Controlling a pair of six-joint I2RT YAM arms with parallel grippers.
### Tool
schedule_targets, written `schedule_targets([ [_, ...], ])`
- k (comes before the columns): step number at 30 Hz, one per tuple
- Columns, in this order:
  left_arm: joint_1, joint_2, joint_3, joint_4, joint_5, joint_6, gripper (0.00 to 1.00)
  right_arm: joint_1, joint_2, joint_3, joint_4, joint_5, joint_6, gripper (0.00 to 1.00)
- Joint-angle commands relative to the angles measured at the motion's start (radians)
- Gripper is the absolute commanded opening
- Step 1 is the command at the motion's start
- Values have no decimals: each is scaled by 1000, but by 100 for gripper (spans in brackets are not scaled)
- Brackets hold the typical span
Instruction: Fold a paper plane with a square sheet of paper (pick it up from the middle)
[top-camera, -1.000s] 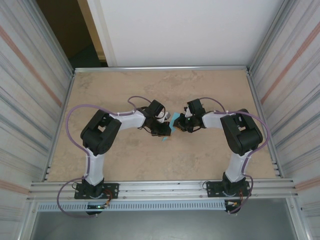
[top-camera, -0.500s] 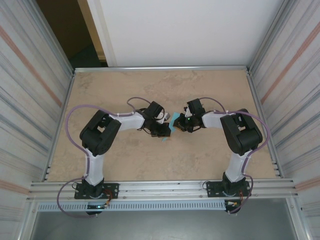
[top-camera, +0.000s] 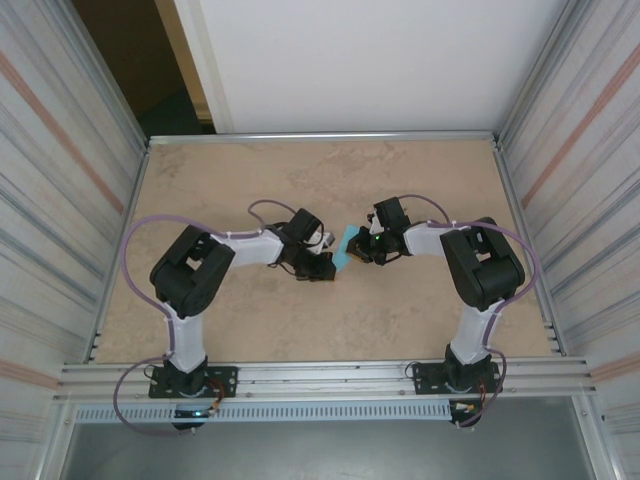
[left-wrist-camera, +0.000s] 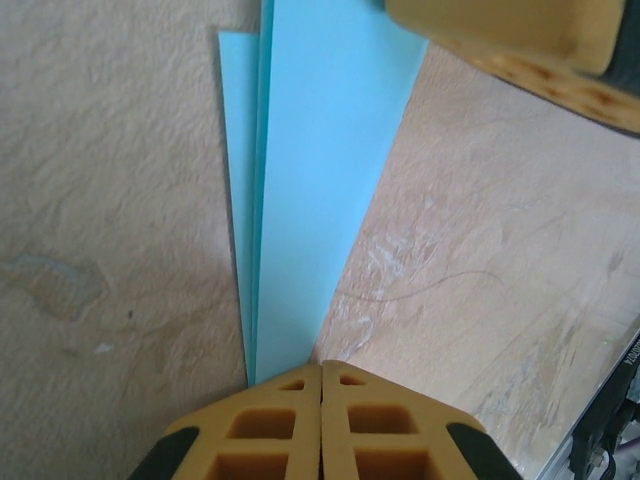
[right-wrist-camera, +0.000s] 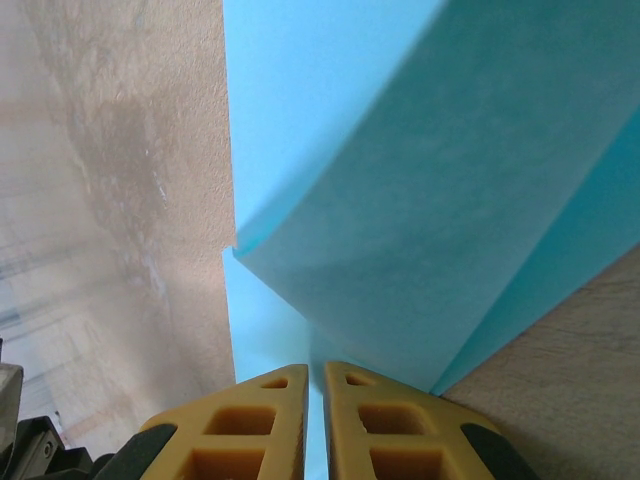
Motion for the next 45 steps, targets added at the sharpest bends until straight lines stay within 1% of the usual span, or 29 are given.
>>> schedule_targets([
  [1, -15, -30, -65, -147, -23, 23, 7, 3, 57, -7, -97, 82, 0, 13],
  [5, -15, -67, -97, -175, -35, 34, 7, 3, 55, -6, -98, 78, -2, 13],
  [10, -9, -167, -72, -186, -32, 51, 7, 9, 52, -5, -89, 65, -11, 13],
  [13, 9, -241, -65, -111, -43, 30, 8, 24, 42, -1, -72, 34, -27, 13],
  [15, 21, -253, -65, -48, -48, 11, 9, 37, 35, 4, -66, 19, -40, 13],
  [18, 31, -195, -28, 15, -61, -21, 9, 52, 35, 13, -62, -3, -61, 13],
  [22, 25, -76, 50, 37, -72, -33, 7, 56, 41, 27, -56, -30, -74, 13],
  [26, 24, -13, 69, 45, -90, -36, 4, 55, 46, 45, -67, -50, -87, 13],
  [30, 24, 14, 80, 68, -75, -30, 3, 56, 48, 48, -67, -57, -90, 13],
  [34, 25, 48, 95, 67, -94, -27, 2, 56, 45, 47, -59, -59, -87, 13],
  [38, 22, 69, 65, 57, -109, -32, 0, 53, 17, 45, -37, -52, -84, 13],
  [45, 22, 76, 18, 31, -131, -24, 0, 40, -50, 33, 6, 20, -89, 12],
])
